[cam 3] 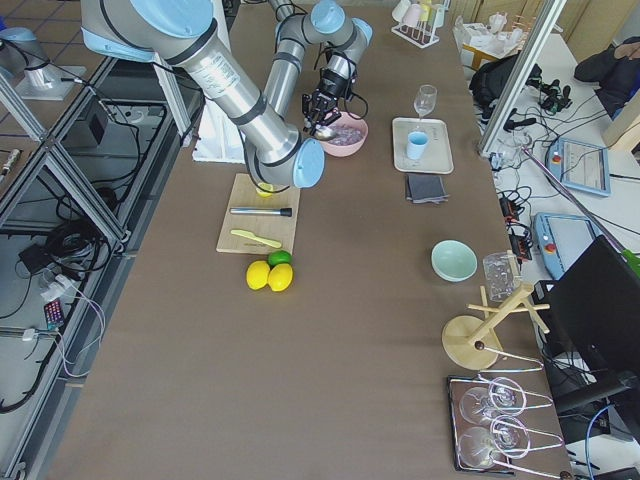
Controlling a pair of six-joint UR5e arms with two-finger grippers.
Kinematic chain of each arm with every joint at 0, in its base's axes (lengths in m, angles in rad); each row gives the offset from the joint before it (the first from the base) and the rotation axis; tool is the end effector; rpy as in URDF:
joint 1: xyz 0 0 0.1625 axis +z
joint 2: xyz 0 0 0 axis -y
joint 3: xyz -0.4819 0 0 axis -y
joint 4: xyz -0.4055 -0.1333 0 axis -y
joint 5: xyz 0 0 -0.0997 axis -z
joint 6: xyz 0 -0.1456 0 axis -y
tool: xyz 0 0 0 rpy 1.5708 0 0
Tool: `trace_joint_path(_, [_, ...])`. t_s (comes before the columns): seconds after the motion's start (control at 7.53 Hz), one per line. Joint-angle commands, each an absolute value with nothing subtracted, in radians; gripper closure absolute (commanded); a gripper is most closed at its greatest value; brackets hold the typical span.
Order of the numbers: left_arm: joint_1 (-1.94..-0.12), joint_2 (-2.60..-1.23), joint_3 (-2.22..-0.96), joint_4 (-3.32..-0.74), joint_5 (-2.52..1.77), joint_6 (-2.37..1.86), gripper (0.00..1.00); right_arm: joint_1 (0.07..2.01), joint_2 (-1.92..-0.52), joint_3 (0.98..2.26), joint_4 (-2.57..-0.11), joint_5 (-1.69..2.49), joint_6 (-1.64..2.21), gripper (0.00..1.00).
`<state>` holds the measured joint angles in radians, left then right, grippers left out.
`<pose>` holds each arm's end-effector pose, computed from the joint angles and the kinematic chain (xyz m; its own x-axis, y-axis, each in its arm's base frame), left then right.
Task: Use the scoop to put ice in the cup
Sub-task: 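Bring the scoop over the pink bowl while the left gripper hovers beside it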
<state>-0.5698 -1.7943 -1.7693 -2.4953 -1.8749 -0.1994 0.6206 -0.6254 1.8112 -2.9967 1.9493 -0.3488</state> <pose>0.4857 -0.4177 0.4000 0.3007 0.9181 -0.2584 -0.1303 0.3079 0.9424 -0.4481 -0.4180 0.2239 0.3049 -0.8554 0.4186 0.9517 0.2899 -0.1008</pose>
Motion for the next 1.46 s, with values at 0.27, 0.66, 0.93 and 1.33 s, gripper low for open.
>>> trace_joint_path(0.27, [-0.568, -1.844, -1.727, -2.496, -1.835, -0.201, 0.01, 0.571, -0.479, 1.548, -3.002, 1.922, -0.307, 1.00])
trace_joint_path(0.66, [-0.548, -1.879, -1.695, -2.499, -1.835, -0.201, 0.01, 0.569, -0.451, 1.484, -3.005, 1.919, -0.307, 1.00])
trace_joint_path(0.93, [-0.513, -1.879, -1.694, -2.508, -1.836, -0.201, 0.01, 0.569, -0.442, 1.457, -3.005, 1.917, -0.302, 1.00])
trace_joint_path(1.33, [-0.492, -1.897, -1.690, -2.508, -1.838, -0.201, 0.01, 0.560, -0.442, 1.431, -3.005, 1.910, -0.288, 1.00])
